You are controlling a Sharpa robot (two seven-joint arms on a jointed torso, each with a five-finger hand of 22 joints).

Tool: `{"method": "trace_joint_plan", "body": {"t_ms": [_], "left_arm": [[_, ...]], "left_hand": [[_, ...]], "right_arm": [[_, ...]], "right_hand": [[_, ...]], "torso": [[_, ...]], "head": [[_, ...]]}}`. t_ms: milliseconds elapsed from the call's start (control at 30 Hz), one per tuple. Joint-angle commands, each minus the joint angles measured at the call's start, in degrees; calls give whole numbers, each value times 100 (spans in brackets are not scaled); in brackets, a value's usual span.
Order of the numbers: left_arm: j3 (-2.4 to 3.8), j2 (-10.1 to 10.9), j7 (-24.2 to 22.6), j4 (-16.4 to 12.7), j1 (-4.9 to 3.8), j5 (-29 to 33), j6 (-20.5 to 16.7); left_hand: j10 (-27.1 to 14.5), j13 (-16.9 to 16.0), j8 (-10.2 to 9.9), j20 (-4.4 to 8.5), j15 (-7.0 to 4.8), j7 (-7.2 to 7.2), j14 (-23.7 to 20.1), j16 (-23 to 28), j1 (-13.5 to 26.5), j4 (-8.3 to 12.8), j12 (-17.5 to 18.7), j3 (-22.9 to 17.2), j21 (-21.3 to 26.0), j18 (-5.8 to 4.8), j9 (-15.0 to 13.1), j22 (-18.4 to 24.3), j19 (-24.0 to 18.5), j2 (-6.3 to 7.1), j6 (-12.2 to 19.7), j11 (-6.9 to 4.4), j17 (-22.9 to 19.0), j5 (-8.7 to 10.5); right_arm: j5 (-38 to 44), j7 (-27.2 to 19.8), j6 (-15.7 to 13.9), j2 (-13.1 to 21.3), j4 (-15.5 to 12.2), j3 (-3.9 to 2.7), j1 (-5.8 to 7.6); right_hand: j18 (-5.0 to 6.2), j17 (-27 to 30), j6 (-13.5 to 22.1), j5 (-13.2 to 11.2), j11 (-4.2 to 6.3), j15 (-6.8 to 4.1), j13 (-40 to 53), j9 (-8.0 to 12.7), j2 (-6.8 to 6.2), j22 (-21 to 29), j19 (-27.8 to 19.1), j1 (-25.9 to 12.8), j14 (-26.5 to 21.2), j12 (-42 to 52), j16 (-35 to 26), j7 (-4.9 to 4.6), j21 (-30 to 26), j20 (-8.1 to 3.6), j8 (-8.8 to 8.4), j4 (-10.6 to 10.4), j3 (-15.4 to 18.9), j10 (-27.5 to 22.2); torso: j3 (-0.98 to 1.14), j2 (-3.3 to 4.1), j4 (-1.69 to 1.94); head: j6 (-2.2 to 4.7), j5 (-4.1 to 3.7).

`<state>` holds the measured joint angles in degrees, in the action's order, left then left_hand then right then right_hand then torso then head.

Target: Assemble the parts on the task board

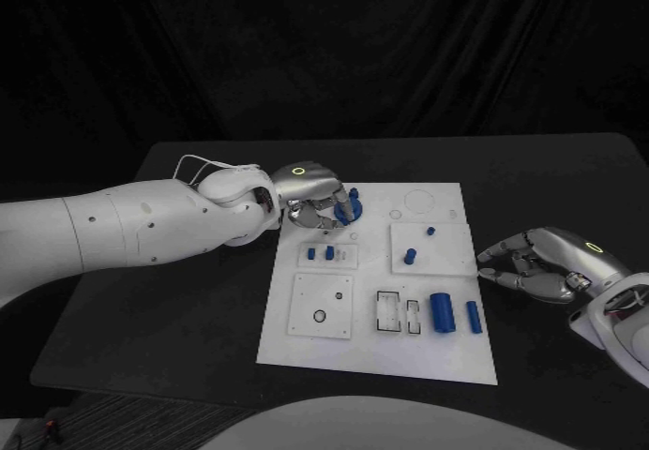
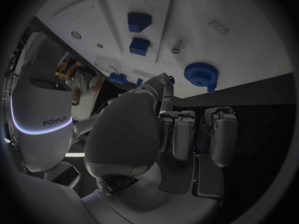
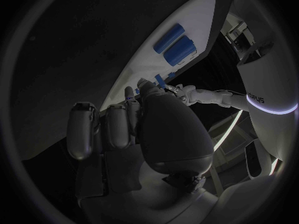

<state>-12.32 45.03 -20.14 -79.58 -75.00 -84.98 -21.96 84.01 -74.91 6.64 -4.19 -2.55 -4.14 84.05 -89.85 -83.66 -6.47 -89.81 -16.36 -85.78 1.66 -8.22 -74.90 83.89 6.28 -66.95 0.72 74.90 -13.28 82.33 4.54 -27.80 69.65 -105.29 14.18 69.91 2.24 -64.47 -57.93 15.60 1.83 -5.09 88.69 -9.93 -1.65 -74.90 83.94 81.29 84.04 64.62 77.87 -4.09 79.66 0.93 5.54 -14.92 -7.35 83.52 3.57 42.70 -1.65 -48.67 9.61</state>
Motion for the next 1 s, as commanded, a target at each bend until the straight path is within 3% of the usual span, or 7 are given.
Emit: {"method": "trace_joint_plan", "body": {"t_ms": [33,200,400,467,600,833,1000], "left_arm": [[3,84,-415,9,-21,2767,149],[2,221,-586,50,-22,4112,656],[-1,257,-642,122,15,4521,833],[-1,265,-652,146,57,4575,830],[-2,284,-716,211,193,4636,776],[-2,273,-863,300,425,4661,692],[-2,262,-950,354,547,4664,617]], "left_hand": [[599,-1509,-11,-6,51,-48,595,-15,29,0,-19,61,-24,-56,-71,-1364,279,-61,-45,29,1510,-72],[599,-1509,-45,-40,94,-69,595,-15,29,-2,-19,120,29,-43,-64,-1344,232,-95,-12,48,1510,-197],[599,-1509,-22,-63,117,-70,595,-15,23,5,-19,185,33,-42,-79,-1343,225,-114,-58,58,1510,-216],[599,-1509,-4,-71,121,-65,595,-15,6,19,-19,225,26,-43,-91,-1345,229,-116,-87,56,1510,-179],[599,-1509,12,-75,121,-60,595,-15,-13,32,-19,252,20,-44,-101,-1348,233,-119,-111,52,1510,-173],[599,-1509,19,-78,120,-60,595,-15,-45,54,-19,273,10,-46,-107,-1351,240,-122,-120,49,1510,-189],[599,-1509,23,-80,120,-64,595,-15,-74,73,-19,289,4,-47,-111,-1353,245,-127,-124,51,1510,-223]], "right_arm": [[12,58,37,3,2,-2,3],[12,62,42,-5,14,-2,1],[12,42,37,-25,27,-2,-12],[12,35,31,-23,27,-2,-17],[12,17,14,-15,25,-2,-22],[12,-5,0,9,18,-2,-31],[12,-16,-4,22,13,-2,-39]], "right_hand": [[12,5,-24,-25,12,-36,-2405,-6,5,-1199,198,35,205,-39,-5,-1,-10,6,24,-3,23,0],[12,3,-25,-29,12,-36,-2406,-6,6,-1199,199,38,205,-41,-5,0,-9,7,24,-4,24,-1],[13,11,-26,-31,12,-36,-2419,-6,7,-1197,196,41,204,-55,-9,1,-16,7,24,-4,24,-5],[15,14,-26,-31,13,-36,-2421,-6,8,-1195,193,42,203,-57,-11,1,-23,7,24,-4,23,-6],[15,14,-26,-31,13,-36,-2421,-6,8,-1195,193,42,203,-57,-11,1,-23,7,24,-4,23,-6],[16,22,-24,-33,14,-36,-2426,-6,8,-1194,192,55,201,-64,-15,3,-26,7,22,2,21,-10],[16,22,-24,-33,14,-36,-2426,-6,8,-1194,192,55,201,-64,-15,3,-26,7,22,2,21,-10]], "torso": [[-1,1,2],[-2,6,8],[-13,9,11],[-10,10,3],[-1,1,-9],[-7,9,2],[-8,5,-3]], "head": [[-8,2],[-18,29],[21,70],[34,82],[-7,116],[2,110],[-38,121]]}}
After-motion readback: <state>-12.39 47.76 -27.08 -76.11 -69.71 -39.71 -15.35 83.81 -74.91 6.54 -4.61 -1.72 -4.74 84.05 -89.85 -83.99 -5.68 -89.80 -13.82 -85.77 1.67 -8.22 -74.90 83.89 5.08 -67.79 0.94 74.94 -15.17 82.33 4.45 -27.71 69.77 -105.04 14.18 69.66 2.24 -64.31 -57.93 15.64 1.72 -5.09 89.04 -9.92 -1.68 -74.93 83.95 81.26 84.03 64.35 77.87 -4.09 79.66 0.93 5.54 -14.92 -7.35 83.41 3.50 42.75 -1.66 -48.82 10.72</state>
